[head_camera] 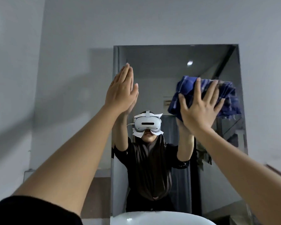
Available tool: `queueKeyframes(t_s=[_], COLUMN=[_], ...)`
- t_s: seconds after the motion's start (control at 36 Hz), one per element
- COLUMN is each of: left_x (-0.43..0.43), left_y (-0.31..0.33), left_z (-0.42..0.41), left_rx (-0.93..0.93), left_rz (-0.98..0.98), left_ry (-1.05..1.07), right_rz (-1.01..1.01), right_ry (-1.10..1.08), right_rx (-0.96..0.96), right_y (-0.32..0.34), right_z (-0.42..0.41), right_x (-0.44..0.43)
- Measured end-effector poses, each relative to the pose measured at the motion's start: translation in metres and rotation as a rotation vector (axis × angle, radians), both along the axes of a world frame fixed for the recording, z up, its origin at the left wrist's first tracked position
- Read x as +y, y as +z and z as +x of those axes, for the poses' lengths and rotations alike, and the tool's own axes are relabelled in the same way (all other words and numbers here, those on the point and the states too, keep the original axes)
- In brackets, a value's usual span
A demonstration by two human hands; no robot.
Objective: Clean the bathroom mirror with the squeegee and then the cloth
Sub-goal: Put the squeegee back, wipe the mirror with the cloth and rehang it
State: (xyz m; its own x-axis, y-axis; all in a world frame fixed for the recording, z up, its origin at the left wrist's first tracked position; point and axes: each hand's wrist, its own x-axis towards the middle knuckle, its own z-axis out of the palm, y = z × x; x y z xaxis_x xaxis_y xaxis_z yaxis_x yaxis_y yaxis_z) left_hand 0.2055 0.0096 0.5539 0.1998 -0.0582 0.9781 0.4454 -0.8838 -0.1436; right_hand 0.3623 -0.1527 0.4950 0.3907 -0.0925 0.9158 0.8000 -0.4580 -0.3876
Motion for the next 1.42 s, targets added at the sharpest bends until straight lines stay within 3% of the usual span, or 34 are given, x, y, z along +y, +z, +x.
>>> queueKeyframes(t_s=[0.47, 0.72, 0.83, 0.94, 1.03, 1.14, 1.28, 1.42], left_x=[0.01, -0.009, -0.016, -0.023, -0.024, -0.023, -0.019, -0.019], left_y=[0.018, -0.005, -0.031, -0.055, -0.071, -0.087, -0.087, -0.101], left_z=[-0.029, -0.008, 0.014, 0.03, 0.032, 0.022, 0.003, -0.007], left_rx=[0.168, 0.054, -0.048, -0.039, 0.027, 0.116, 0.219, 0.245], left_rz=[0.001, -0.091, -0.132, -0.138, -0.109, -0.091, -0.096, -0.111], left_ry=[-0.11, -0.156, -0.131, -0.125, -0.112, -0.092, -0.09, -0.087], right_rz=[-0.201, -0.585, -0.471, -0.133, 0.077, 0.131, -0.058, -0.514], right_ry=[0.161, 0.083, -0.039, -0.02, 0.02, 0.079, 0.157, 0.176], right_rx=[-0.223, -0.741, -0.591, -0.147, 0.064, 0.175, 0.109, -0.322], right_y=[-0.047, -0.074, -0.083, -0.107, -0.129, -0.162, -0.183, -0.213], right_z=[-0.093, -0.046, 0.008, 0.04, 0.033, -0.008, -0.078, -0.112], right_x=[0.087, 0.047, -0.001, -0.032, -0.028, 0.007, 0.062, 0.092])
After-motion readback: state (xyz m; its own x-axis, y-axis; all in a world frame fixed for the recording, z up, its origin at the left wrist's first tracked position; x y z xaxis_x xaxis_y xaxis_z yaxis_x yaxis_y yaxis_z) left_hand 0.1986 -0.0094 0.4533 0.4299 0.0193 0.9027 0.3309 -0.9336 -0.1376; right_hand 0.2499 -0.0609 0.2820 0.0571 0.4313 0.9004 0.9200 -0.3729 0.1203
